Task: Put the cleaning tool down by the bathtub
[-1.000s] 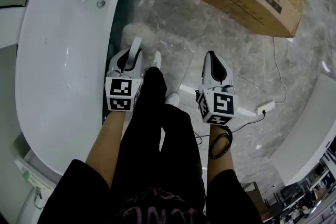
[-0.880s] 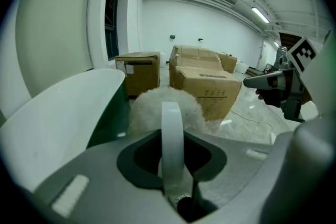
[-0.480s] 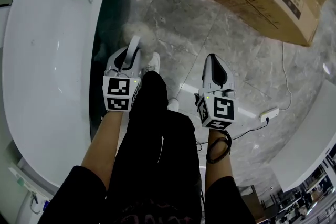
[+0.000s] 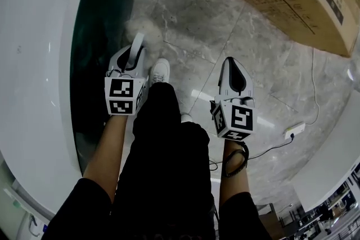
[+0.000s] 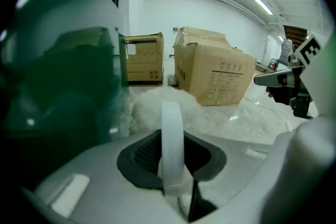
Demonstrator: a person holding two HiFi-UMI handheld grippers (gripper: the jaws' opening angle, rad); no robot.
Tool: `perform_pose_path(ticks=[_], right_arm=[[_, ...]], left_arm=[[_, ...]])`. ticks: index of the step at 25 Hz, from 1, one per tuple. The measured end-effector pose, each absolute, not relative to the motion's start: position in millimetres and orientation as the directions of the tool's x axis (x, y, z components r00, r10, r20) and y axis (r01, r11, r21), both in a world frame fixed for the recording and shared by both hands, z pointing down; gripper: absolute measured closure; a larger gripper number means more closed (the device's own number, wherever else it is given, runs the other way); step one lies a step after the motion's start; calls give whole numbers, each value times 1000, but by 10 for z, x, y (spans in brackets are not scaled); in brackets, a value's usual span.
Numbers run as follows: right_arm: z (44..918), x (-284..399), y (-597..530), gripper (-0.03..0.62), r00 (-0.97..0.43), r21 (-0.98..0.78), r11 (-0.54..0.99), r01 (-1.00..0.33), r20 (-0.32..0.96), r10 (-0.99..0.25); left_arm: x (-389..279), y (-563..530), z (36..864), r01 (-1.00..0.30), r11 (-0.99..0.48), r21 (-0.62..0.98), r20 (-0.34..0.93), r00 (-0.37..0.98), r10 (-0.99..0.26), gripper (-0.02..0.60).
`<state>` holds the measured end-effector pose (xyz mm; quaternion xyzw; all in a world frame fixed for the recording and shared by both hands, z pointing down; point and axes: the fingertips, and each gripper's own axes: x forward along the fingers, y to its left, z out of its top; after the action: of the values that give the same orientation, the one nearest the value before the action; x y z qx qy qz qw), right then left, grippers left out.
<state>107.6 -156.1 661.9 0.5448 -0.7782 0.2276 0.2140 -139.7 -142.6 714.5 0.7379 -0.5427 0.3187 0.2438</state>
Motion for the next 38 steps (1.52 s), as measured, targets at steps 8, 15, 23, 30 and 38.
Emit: perform_pose_path(ticks=[8,15,23,30,38], right_arm=[[7196,1044,-1486,579,-332,-130,322,-938,604,-725],[7694,1004,-1559,579,-341,-144,326,-934,624,-703],[8257,872,-1626,579,-368,-173,341,-924,640,-674],[8695,733,-1673,579,-380,-180,357,-916,671,-637],[9171,599,-1659,579,-409,-218,371,-903,700,-585]], left_arm=[[-1451,-1388,7701,-959,-283,-3,738,189,-647,499],[-1481,-1448,8186,-954,-298,-11,752,189,-631,499],[-1590,-1542,8689,-958,-286,-15,763,174,-622,499],[-1606,-1572,9091,-957,-291,-1,786,179,-591,499],[-1604,-1612,9471,-957,-290,-1,794,175,-582,499]])
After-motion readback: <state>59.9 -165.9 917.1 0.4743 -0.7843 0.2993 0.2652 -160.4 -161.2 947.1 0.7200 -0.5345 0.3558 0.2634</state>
